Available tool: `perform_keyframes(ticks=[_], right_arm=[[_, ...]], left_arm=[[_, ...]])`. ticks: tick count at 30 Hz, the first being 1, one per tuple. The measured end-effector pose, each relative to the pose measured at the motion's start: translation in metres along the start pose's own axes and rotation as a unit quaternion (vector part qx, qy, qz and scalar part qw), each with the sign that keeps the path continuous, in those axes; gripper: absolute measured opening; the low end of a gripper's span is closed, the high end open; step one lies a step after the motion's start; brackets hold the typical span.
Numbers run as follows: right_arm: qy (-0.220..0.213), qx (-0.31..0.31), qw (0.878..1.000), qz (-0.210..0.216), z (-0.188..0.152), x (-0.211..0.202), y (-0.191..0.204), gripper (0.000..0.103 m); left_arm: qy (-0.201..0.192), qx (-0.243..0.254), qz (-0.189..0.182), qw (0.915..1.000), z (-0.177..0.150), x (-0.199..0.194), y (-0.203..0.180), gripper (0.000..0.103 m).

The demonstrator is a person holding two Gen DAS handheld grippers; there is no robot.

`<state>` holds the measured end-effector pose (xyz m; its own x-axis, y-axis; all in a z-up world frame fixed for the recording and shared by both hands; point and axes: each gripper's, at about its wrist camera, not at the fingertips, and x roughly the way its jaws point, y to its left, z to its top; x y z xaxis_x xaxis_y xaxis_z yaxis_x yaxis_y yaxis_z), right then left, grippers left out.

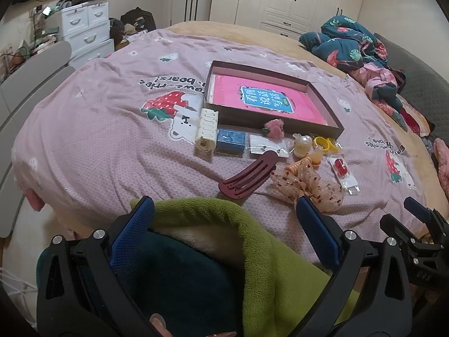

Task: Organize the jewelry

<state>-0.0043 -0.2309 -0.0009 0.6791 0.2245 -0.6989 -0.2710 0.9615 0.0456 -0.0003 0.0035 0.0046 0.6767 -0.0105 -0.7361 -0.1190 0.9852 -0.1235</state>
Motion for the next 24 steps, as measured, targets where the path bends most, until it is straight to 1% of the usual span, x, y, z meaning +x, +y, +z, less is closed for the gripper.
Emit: perform_keyframes(ticks=[24], right_arm=[[-0.001, 0.002, 1.000, 0.000, -0.0001, 0.0008, -0.0005, 0.099]], left_arm=[[-0.001, -0.001, -0.001, 1.0000, 0.0009, -0.0017, 0.0016, 0.095]])
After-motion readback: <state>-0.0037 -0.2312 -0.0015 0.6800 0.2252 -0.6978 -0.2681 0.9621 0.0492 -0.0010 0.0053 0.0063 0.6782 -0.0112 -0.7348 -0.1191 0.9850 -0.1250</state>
